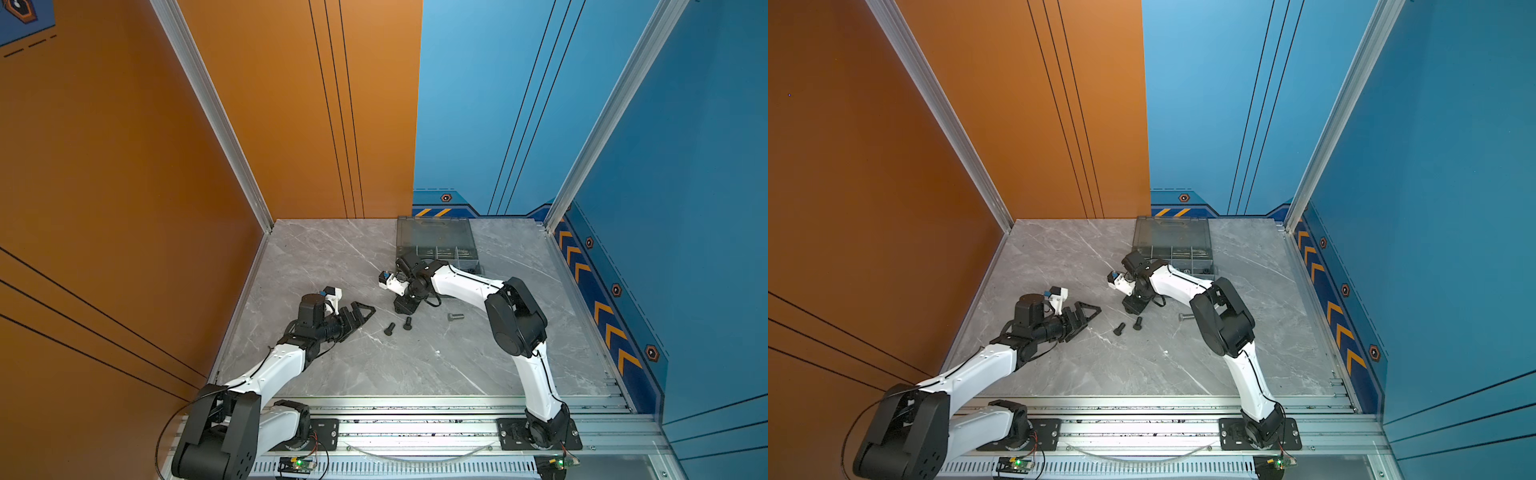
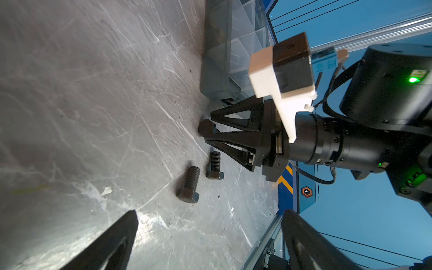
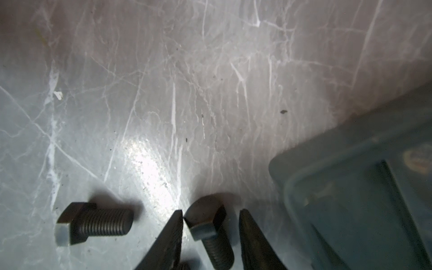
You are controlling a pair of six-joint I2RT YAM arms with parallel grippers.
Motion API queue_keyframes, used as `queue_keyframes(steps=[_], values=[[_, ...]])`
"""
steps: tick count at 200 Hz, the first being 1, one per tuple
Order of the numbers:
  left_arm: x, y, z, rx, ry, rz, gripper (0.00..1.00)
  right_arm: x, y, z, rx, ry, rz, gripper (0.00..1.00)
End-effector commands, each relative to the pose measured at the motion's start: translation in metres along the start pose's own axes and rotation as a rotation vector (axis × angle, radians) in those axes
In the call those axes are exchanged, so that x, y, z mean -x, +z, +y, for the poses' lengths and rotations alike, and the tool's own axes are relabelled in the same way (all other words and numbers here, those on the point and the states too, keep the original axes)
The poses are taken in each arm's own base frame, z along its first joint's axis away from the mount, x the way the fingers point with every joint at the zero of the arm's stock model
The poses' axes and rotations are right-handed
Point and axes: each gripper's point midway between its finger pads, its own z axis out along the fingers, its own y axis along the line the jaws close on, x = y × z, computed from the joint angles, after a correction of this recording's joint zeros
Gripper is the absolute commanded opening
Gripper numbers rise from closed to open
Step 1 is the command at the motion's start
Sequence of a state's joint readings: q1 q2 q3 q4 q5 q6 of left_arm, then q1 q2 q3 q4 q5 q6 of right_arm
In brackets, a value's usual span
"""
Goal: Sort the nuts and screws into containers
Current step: 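Lower the right gripper around a black hex bolt and close it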
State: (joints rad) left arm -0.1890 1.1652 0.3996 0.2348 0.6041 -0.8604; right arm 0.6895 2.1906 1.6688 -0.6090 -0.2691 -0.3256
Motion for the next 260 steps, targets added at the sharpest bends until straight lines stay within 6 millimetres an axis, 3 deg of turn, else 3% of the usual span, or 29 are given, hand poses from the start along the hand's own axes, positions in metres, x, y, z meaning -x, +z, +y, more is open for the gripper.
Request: queue_keyframes(steps=[1, 128, 141, 160, 168, 260], values=[[-0.006, -0.003, 0.003, 0.0, 0.004, 0.018, 0.98, 0.001, 0.005, 0.003, 0.017, -0.007, 0.006, 0.41], [-0.005, -0.007, 0.004, 0.009, 0.004, 0.005, 0.98, -0.004, 0.014, 0.004, 0.029, 0.029, 0.022, 0.33], [-0.005, -0.007, 0.004, 0.01, 0.004, 0.004, 0.98, -0.005, 0.014, 0.004, 0.028, 0.029, 0.023, 0.27], [-0.005, -0.007, 0.005, 0.013, 0.003, 0.004, 0.98, -0.005, 0.013, 0.008, 0.051, 0.036, 0.021, 0.05], [-0.005, -0.007, 0.005, 0.015, 0.001, 0.005, 0.98, -0.003, 0.011, 0.011, 0.065, 0.04, 0.011, 0.0], [-0.005, -0.006, 0.007, 0.016, 0.0, 0.004, 0.98, 0.026, -0.044, 0.013, 0.139, 0.083, -0.169, 0.0]])
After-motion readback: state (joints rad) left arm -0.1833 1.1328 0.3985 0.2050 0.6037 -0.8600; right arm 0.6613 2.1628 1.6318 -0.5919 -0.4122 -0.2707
